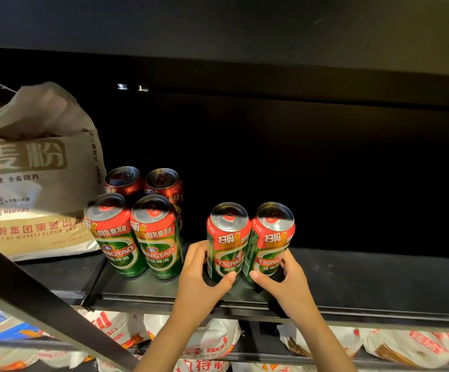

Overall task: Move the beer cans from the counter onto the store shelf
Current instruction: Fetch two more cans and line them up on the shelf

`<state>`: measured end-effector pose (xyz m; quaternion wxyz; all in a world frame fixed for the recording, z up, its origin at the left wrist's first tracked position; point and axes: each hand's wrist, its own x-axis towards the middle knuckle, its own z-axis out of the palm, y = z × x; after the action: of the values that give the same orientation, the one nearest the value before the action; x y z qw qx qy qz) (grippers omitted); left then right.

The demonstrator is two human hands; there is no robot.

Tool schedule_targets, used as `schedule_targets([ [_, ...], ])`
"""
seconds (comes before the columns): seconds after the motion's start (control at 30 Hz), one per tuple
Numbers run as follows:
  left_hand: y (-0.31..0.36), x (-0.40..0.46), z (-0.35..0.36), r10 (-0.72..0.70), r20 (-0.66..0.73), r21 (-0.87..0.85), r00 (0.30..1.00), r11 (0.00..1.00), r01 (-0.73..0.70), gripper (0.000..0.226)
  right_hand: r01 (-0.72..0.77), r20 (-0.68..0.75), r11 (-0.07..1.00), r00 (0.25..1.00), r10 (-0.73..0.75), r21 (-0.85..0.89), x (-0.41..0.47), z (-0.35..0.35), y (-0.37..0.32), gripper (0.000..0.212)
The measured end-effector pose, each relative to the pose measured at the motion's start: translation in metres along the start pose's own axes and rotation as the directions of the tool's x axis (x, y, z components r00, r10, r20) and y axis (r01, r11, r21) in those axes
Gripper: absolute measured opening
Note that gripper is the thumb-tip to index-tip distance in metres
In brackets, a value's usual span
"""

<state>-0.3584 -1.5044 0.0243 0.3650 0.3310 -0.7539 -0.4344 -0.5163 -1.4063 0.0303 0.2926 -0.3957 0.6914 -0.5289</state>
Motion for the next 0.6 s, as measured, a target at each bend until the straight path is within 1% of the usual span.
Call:
schedule_targets([
  [0.1,0.001,0.000,0.000,-0.005,0.015,0.017,1.000,1.000,0.005,0.048,0.018,-0.055,1.000,0.998,-0.017,0.021,0.002,0.005,-0.002,0.057],
  [0.17,0.001,0.000,0.001,-0.029,0.010,0.020,1.000,0.999,0.029,0.057,0.027,-0.074,1.000,0.997,-0.026,0.014,0.003,0.008,-0.001,0.060],
  [0.23,0.001,0.000,0.001,-0.081,-0.019,-0.012,0.996,0.997,0.081,0.069,0.027,-0.085,1.000,0.996,-0.027,0.003,0.004,0.010,0.001,0.060],
  [0.27,0.001,0.000,0.001,-0.107,-0.034,-0.035,0.994,0.994,0.106,0.072,0.025,-0.083,1.000,0.996,-0.025,0.002,0.004,0.010,0.001,0.059],
  [0.33,0.001,-0.001,0.002,-0.119,-0.052,-0.052,0.992,0.992,0.116,0.067,0.023,-0.059,1.000,0.998,-0.024,-0.009,0.002,0.008,0.002,0.056],
  [0.43,0.001,-0.003,0.002,-0.100,-0.048,-0.037,0.994,0.994,0.098,0.060,0.037,-0.027,0.998,0.999,-0.039,-0.060,0.001,0.004,0.004,0.052],
  [0.53,0.000,-0.004,0.002,-0.070,-0.026,-0.017,0.997,0.997,0.069,0.057,0.036,-0.032,0.998,0.999,-0.037,-0.044,0.001,0.000,0.006,0.057],
  [0.6,0.001,-0.003,0.002,-0.012,-0.036,0.038,0.999,0.999,0.013,0.055,0.031,-0.044,0.999,0.999,-0.032,-0.028,0.000,-0.001,0.006,0.063],
])
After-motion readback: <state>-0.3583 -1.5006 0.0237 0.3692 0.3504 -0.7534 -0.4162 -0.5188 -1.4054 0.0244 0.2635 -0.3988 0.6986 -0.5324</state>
